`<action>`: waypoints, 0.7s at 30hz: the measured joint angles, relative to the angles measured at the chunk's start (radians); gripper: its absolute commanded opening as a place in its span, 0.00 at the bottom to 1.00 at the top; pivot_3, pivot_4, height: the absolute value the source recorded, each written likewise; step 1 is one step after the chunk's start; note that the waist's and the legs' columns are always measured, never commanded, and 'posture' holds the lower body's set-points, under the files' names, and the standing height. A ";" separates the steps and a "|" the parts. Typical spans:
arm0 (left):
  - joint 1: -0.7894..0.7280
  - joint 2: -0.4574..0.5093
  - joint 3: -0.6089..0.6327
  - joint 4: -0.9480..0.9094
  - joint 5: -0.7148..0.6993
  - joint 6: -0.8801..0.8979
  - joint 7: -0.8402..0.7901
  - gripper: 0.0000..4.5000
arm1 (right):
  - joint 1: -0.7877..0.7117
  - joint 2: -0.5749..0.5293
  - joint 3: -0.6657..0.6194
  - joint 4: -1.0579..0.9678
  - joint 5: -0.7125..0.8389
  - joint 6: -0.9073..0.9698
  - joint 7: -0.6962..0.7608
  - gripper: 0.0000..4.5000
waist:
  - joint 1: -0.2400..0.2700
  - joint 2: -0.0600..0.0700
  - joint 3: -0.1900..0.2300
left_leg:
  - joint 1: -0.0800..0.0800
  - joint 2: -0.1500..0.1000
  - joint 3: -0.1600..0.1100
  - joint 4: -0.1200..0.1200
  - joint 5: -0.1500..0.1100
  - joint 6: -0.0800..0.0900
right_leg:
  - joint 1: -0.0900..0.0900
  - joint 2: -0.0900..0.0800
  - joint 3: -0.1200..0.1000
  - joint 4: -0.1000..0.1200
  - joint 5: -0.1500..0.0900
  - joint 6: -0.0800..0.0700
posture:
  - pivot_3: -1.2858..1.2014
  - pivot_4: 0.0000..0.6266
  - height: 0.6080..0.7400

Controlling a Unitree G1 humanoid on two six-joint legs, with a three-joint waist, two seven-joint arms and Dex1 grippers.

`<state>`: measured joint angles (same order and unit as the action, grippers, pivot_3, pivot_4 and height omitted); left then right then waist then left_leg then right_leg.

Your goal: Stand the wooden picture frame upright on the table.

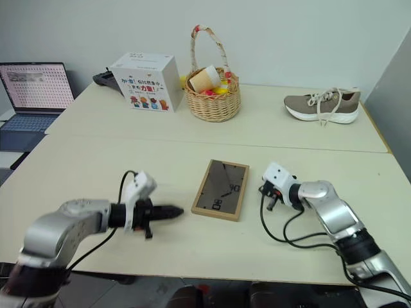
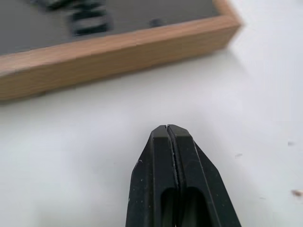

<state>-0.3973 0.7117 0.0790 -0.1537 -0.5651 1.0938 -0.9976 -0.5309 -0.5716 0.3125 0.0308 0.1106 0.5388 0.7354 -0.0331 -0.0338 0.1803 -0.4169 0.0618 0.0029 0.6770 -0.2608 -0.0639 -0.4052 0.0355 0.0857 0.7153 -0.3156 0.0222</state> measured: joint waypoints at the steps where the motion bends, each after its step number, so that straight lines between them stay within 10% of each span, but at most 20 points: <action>1: -0.034 0.001 0.012 0.037 -0.029 0.040 -0.014 0.30 | -0.002 0.012 0.000 0.001 0.000 0.002 -0.002 0.00 | -0.003 0.000 0.000 | 0.000 0.000 0.000 -0.001 0.000 0.000 | -0.001 0.000 0.000 0.000 0.000 0.000 | 0.52 0.24 1.00; 17: -0.220 -0.060 -0.073 0.373 -0.190 0.343 -0.110 0.99 | 0.039 0.206 0.009 -0.078 -0.043 0.110 -0.091 0.00 | -0.024 0.003 -0.006 | 0.002 0.001 -0.002 -0.001 0.000 0.000 | 0.000 0.001 0.003 0.002 -0.001 -0.001 | 0.52 0.24 1.00; 21: -0.217 -0.128 -0.071 0.375 -0.193 0.317 -0.095 0.99 | 0.038 0.259 0.017 -0.079 -0.055 0.141 -0.127 0.00 | -0.023 0.004 -0.012 | 0.003 0.001 -0.001 -0.001 0.000 0.000 | 0.000 0.000 0.004 0.002 -0.001 -0.001 | 0.52 0.24 1.00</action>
<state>-0.6141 0.5839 0.0079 0.2212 -0.7579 1.4109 -1.0924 -0.4932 -0.3130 0.3296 -0.0478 0.0552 0.6794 0.6084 -0.0559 -0.0303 0.1682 -0.4137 0.0623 0.0014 0.6760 -0.2609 -0.0640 -0.4049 0.0356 0.0895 0.7177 -0.3162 0.0213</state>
